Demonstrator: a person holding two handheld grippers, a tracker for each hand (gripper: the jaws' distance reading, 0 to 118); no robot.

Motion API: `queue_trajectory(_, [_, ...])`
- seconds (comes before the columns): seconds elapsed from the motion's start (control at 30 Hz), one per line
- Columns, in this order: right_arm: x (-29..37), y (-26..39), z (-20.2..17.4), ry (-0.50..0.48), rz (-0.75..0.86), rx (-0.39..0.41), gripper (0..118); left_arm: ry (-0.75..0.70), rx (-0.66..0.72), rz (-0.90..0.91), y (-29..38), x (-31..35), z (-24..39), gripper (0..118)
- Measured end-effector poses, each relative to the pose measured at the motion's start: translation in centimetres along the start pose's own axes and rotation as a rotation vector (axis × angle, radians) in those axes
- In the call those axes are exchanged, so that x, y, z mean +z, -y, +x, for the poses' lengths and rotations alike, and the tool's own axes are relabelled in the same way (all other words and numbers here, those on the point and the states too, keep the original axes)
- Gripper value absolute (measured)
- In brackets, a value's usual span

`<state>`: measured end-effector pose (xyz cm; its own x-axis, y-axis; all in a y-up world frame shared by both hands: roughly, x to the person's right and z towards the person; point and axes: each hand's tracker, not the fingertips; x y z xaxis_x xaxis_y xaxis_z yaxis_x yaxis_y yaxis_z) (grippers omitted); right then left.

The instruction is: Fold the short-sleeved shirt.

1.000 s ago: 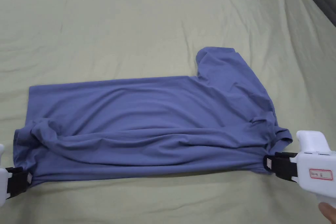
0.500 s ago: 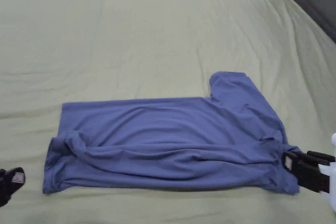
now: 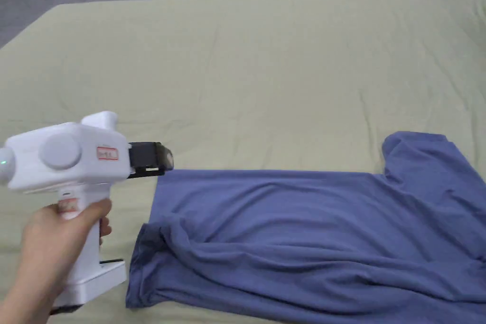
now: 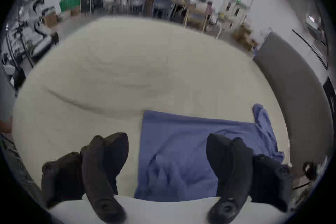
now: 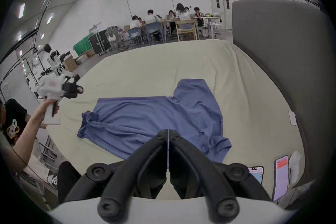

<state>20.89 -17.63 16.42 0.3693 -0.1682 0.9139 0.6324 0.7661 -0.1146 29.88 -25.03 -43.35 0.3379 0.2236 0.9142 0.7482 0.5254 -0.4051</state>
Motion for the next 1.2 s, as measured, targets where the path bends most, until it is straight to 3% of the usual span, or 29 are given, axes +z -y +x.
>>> queue_trajectory(0.13, [-2.3,-0.1,0.9,0.039,-0.052,-0.013,4,-0.126,-0.044,-0.15,-2.2,-9.8,-0.5,97])
queue_trajectory(0.27, [-3.9,0.0,1.8,0.059,-0.085,-0.018,4,-0.215,-0.121,-0.236,-1.5,-14.2,-0.5,93])
queue_trajectory(0.3, [-4.3,0.1,2.0,0.061,-0.093,-0.017,4,-0.203,-0.14,-0.182,-1.1,-13.5,-0.2,86])
queue_trajectory(0.33, [-4.6,0.2,2.1,0.068,-0.104,-0.015,4,-0.192,-0.187,-0.136,-1.0,-12.3,0.6,48])
queue_trajectory(0.37, [-5.0,0.3,2.2,0.074,-0.111,-0.011,4,-0.172,-0.223,-0.123,-1.2,-11.6,1.2,0])
queue_trajectory(0.43, [-5.8,0.6,2.5,0.076,-0.126,-0.013,4,-0.055,-0.268,-0.14,-1.4,-10.5,2.2,0])
queue_trajectory(0.47, [-6.2,0.7,2.6,0.071,-0.139,-0.02,4,-0.117,-0.234,-0.139,-1.5,-9.8,2.8,0])
queue_trajectory(0.6, [-7.5,-0.9,3.2,0.04,-0.149,-0.015,5,-0.142,-0.389,-0.033,-3.1,-6.2,5.5,0])
queue_trajectory(0.63, [-7.9,-2.1,3.4,0.032,-0.136,-0.011,37,-0.118,-0.376,-0.014,-3.5,-5.1,5.8,0])
queue_trajectory(0.67, [-8.5,-3.6,3.8,0.026,-0.12,-0.024,95,-0.09,-0.363,0.021,-3.7,-3.8,6.0,0])
queue_trajectory(0.7, [-9.5,-5.2,4.6,0.018,-0.105,-0.052,118,-0.055,-0.347,0.055,-3.9,-2.5,6.1,0])
queue_trajectory(0.77, [-13.9,-7.8,6.3,0.004,-0.188,-0.068,118,-0.011,-0.309,0.091,-4.2,-1.1,6.2,0])
queue_trajectory(0.8, [-14.6,-9.6,7.5,0.002,-0.148,-0.067,116,-0.001,-0.309,0.103,-4.1,-0.6,6.1,0])
queue_trajectory(1.03, [-32.9,-9.9,12.9,0.218,-0.458,-0.165,118,-0.025,-0.255,0.028,-3.5,-2.8,4.9,0])
queue_trajectory(1.07, [-34.0,-9.4,13.3,0.221,-0.492,-0.174,110,-0.018,-0.247,0.021,-3.6,-3.4,4.7,0])
queue_trajectory(1.1, [-34.8,-8.9,13.4,0.23,-0.519,-0.186,90,-0.017,-0.24,0.013,-3.7,-3.9,4.5,0])
queue_trajectory(1.13, [-34.8,-8.6,13.0,0.223,-0.537,-0.17,77,-0.018,-0.237,0.002,-3.5,-3.8,5.3,0])
queue_trajectory(1.17, [-33.8,-8.7,12.3,0.237,-0.483,-0.102,73,-0.026,-0.241,-0.003,-3.6,-4.1,5.3,0])
queue_trajectory(1.2, [-33.0,-9.0,11.8,0.24,-0.454,-0.059,47,-0.028,-0.245,-0.008,-3.6,-4.3,5.3,0])
